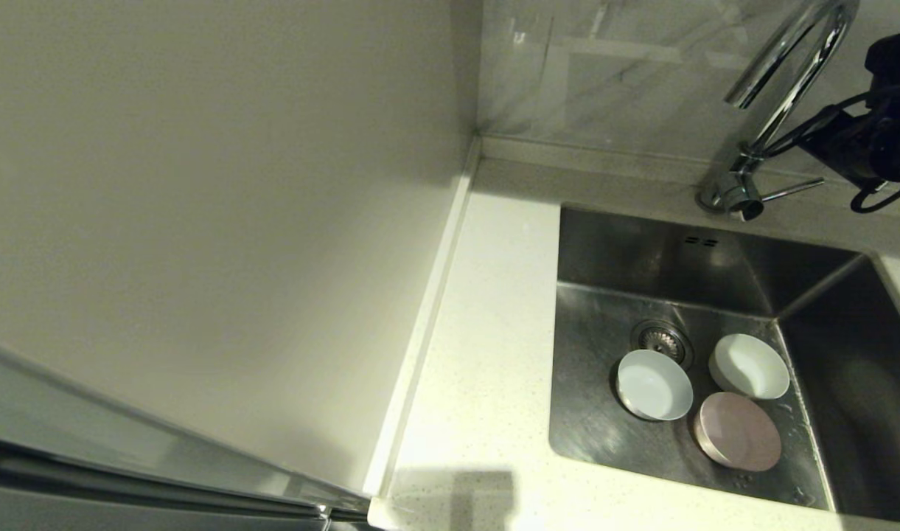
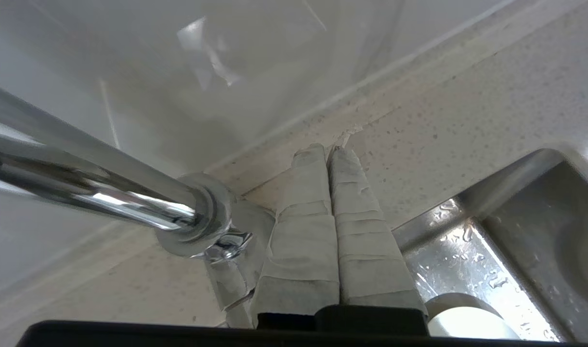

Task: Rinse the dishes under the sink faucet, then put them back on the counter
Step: Turn on the faucet

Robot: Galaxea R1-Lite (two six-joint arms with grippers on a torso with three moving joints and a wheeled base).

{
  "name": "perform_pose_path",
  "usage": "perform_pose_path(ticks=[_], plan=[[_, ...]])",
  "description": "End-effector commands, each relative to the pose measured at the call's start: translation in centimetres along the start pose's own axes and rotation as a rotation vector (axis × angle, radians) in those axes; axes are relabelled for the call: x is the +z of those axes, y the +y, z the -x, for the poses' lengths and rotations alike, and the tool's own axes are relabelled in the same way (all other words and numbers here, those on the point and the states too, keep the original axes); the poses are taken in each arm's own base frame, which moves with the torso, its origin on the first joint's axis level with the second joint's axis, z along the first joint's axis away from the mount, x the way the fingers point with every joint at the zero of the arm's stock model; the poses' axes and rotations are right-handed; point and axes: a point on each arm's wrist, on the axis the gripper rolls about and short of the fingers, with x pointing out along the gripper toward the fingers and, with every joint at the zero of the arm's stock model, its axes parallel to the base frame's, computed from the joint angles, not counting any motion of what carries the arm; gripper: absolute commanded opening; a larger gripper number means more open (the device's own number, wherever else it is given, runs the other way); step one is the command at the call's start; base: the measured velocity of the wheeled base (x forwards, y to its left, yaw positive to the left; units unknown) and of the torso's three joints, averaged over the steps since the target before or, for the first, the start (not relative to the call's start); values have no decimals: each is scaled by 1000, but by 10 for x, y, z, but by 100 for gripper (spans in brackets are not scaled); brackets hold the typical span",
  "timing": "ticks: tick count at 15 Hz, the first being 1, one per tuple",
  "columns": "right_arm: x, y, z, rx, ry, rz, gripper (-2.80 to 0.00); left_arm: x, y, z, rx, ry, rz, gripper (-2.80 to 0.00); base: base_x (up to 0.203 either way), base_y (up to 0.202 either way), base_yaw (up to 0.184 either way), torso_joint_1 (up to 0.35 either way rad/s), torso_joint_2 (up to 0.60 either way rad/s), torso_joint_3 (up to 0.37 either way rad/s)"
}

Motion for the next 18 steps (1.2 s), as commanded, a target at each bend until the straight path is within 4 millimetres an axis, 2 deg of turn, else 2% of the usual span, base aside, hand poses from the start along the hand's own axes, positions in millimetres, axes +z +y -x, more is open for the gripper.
perform_pose_path(ticks=[1,7,13,15,18], plan=[[-9,-2,-9,-15,20,14,-280,0,0,0,-1,-3,1,-280,0,0,0,0,0,0],[-22,-14,-7,-56,81,137,-280,0,0,0,0,-3,1,-280,0,0,0,0,0,0],[-12,-25,7,-83,101,226,-280,0,0,0,-1,-3,1,-280,0,0,0,0,0,0],[-4,-21,10,-70,62,199,-280,0,0,0,0,-3,1,-280,0,0,0,0,0,0],[33,-19,35,-63,-63,106,-280,0,0,0,0,-5,0,-280,0,0,0,0,0,0]])
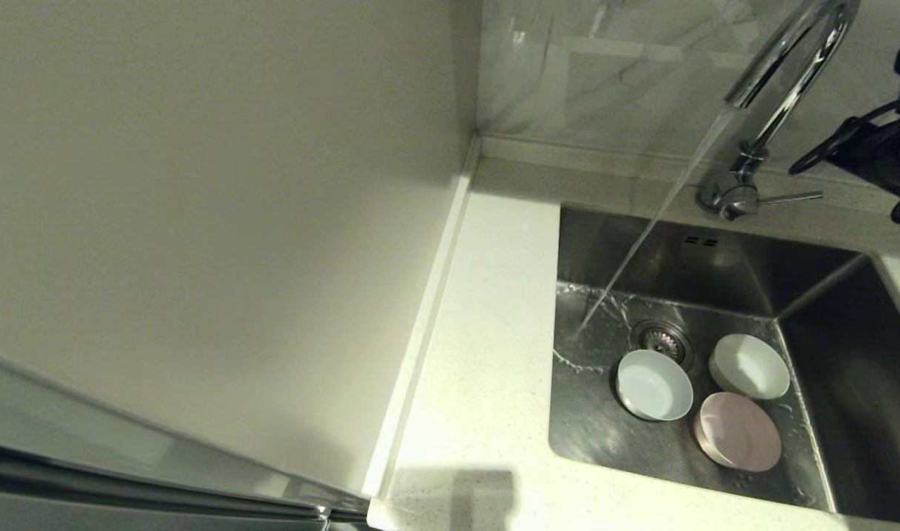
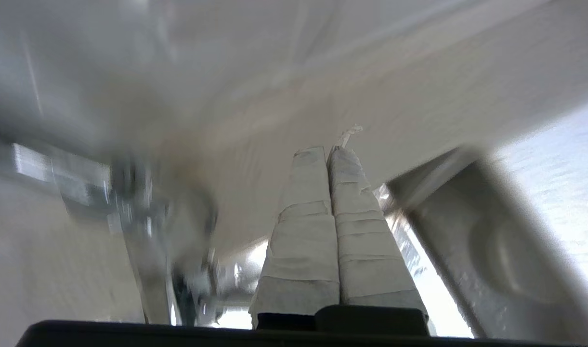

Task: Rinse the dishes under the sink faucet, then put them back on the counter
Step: Turn on the faucet, then wait for the water to rinse the bowl

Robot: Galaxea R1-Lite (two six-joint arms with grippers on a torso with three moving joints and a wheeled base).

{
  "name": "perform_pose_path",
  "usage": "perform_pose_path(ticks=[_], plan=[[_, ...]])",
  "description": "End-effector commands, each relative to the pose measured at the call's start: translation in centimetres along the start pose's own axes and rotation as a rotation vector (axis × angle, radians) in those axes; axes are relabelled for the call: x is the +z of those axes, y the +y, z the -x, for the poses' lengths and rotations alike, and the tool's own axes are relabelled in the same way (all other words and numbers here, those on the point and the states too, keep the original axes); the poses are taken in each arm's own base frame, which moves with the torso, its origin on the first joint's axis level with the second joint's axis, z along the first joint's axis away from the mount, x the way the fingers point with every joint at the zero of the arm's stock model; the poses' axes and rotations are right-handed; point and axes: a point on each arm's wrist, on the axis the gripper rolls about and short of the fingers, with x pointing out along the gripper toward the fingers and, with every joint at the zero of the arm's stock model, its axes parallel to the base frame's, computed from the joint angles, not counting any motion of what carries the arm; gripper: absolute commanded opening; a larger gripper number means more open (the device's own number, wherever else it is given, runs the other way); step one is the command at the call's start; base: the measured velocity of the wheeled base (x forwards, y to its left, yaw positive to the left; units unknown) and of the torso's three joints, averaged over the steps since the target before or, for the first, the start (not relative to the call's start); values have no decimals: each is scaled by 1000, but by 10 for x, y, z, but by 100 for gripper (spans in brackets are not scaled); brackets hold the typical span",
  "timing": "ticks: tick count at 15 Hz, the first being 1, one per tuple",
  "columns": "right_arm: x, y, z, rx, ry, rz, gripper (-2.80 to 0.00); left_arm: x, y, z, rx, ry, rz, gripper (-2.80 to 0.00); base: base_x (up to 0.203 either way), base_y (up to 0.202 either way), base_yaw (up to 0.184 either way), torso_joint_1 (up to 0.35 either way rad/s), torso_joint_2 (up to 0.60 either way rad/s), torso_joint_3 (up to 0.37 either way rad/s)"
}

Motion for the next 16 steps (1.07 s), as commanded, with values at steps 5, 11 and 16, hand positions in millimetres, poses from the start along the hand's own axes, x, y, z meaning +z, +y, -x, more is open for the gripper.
perform_pose_path(ticks=[5,11,16], plan=[[80,-67,101,-135,-224,-4,-280,0,0,0,1,-3,1,-280,0,0,0,0,0,0],[57,-140,230,-408,-311,102,-280,0,0,0,1,-3,1,-280,0,0,0,0,0,0],[4,-169,336,-125,-283,130,-280,0,0,0,1,-3,1,-280,0,0,0,0,0,0]])
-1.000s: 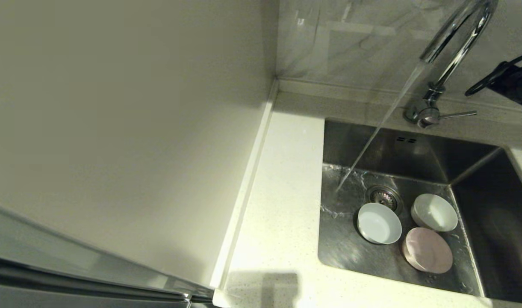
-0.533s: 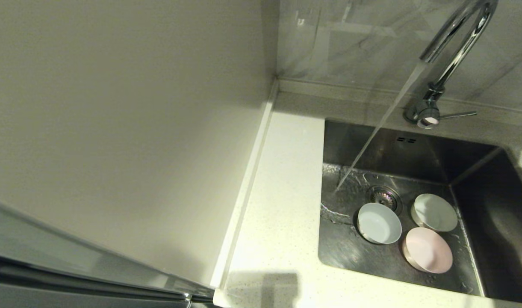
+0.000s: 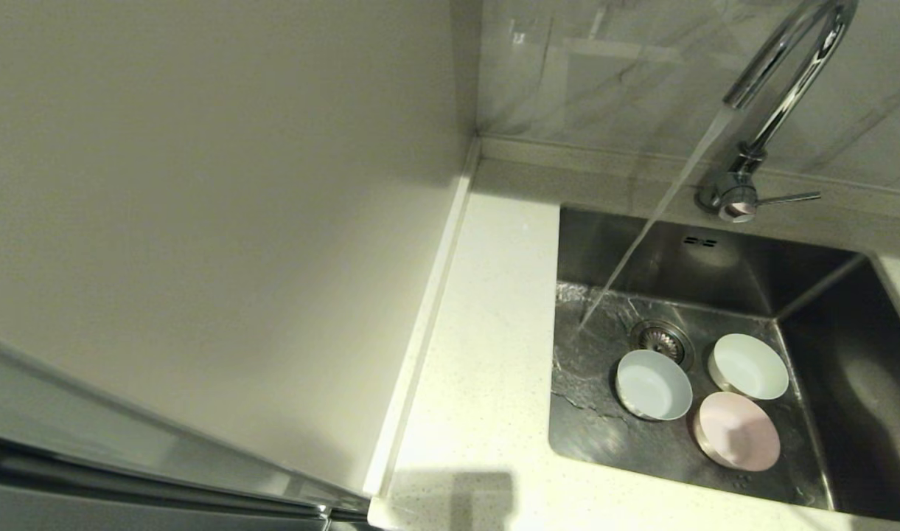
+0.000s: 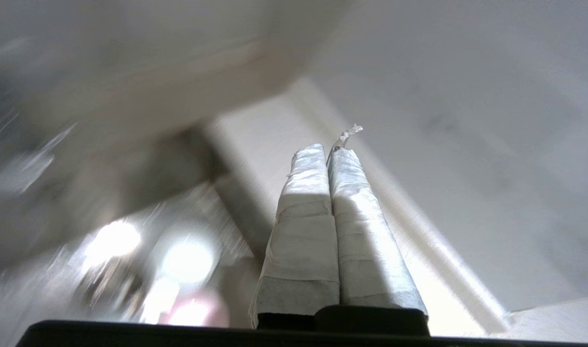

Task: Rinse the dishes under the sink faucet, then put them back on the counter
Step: Wait for the water to rinse the bowl

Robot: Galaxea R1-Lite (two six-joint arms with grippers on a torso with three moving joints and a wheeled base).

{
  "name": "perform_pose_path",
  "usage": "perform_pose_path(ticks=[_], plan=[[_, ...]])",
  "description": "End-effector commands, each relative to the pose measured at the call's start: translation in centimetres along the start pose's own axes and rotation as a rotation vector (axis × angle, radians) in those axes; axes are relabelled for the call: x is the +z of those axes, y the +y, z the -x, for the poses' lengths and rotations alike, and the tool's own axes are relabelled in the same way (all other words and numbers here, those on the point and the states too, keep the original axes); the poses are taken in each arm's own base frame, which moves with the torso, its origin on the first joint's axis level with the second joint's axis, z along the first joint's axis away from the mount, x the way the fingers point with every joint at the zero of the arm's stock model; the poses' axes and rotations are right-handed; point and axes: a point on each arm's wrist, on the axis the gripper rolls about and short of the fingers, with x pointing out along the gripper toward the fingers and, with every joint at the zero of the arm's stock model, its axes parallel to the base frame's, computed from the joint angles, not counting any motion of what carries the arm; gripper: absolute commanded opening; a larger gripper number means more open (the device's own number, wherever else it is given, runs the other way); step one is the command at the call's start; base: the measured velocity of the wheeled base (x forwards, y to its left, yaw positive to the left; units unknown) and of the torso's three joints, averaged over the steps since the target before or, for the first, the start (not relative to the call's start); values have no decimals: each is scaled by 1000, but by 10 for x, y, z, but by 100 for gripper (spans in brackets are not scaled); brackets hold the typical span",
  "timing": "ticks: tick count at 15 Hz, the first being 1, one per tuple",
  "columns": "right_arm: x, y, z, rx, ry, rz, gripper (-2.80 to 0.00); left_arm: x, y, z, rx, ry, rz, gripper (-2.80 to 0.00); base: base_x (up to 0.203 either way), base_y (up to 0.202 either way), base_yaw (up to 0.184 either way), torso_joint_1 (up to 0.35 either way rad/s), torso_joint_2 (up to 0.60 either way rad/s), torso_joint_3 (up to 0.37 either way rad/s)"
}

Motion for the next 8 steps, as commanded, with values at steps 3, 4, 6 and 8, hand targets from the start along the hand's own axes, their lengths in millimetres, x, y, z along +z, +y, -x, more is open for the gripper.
perform_pose_path(ticks=[3,4,6,8], plan=[[-51,-66,75,271,-31,7,-280,0,0,0,1,-4,0,-280,0,0,0,0,0,0],[-71,-77,80,324,-21,40,-280,0,0,0,0,-5,0,-280,0,0,0,0,0,0],[-106,-85,82,406,16,117,-280,0,0,0,1,-4,1,-280,0,0,0,0,0,0],[-128,-82,75,450,68,154,-280,0,0,0,1,-4,1,-280,0,0,0,0,0,0]])
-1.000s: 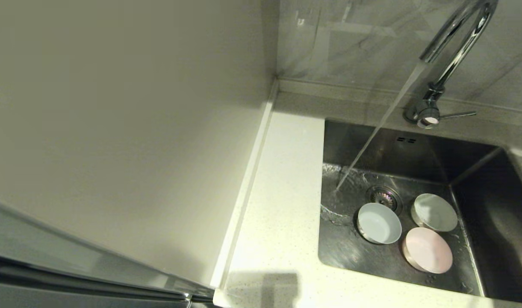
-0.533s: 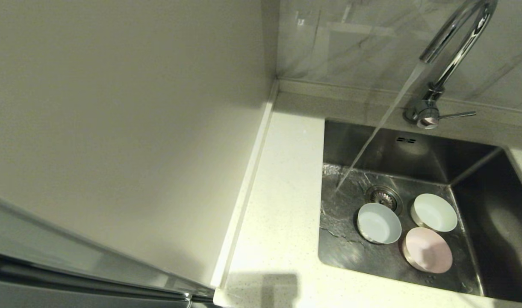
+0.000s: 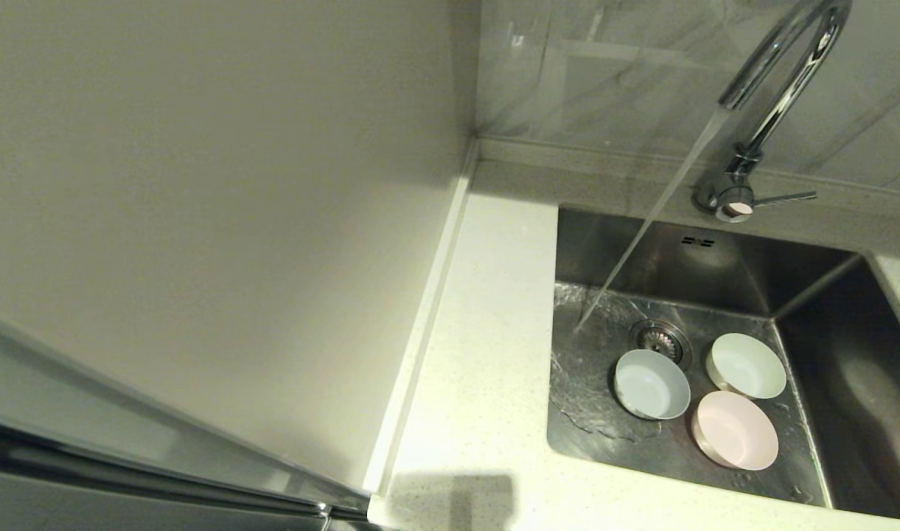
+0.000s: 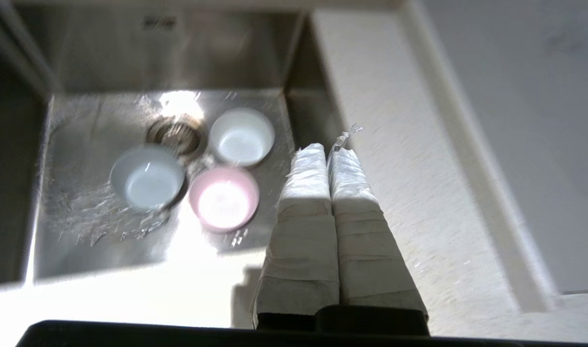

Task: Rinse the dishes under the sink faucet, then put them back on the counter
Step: Wait for the water to rinse the bowl

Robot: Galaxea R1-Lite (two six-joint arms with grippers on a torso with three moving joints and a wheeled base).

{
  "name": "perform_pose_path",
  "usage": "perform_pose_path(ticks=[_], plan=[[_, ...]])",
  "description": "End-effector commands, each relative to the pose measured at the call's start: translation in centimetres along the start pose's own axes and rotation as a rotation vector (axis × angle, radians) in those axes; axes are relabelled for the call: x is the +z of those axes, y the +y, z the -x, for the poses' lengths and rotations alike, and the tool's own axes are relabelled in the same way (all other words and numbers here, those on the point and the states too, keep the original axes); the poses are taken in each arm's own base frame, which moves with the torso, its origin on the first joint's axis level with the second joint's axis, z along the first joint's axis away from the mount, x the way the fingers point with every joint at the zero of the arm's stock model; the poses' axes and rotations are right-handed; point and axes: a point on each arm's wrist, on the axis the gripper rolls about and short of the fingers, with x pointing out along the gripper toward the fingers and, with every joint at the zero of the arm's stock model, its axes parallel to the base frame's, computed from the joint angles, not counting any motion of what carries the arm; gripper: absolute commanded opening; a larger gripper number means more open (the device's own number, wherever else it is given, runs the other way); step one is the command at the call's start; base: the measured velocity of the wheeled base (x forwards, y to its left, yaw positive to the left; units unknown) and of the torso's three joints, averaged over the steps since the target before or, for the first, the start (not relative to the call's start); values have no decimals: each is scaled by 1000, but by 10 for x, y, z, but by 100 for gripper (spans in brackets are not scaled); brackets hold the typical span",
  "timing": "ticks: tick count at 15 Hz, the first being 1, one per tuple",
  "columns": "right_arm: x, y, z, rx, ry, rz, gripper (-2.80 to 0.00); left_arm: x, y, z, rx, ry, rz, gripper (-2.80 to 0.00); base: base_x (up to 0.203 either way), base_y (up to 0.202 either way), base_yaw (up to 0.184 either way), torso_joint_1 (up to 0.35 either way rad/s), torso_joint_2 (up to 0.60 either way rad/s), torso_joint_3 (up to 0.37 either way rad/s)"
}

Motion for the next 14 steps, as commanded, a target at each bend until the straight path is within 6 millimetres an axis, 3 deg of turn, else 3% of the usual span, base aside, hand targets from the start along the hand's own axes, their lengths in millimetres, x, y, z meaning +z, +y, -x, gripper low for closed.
perform_pose_path(ticks=[1,3,8,10,14], plan=[[-25,-5,5,54,-11,6,-280,0,0,0,-1,-3,1,-280,0,0,0,0,0,0],[-47,-11,15,127,-40,27,-280,0,0,0,1,-4,-1,-280,0,0,0,0,0,0],[-108,-8,3,185,36,104,-280,0,0,0,1,-5,1,-280,0,0,0,0,0,0],[-121,-5,-5,205,36,118,-280,0,0,0,1,-3,-1,-280,0,0,0,0,0,0],[-126,1,-6,394,38,120,-280,0,0,0,1,-3,1,-280,0,0,0,0,0,0]])
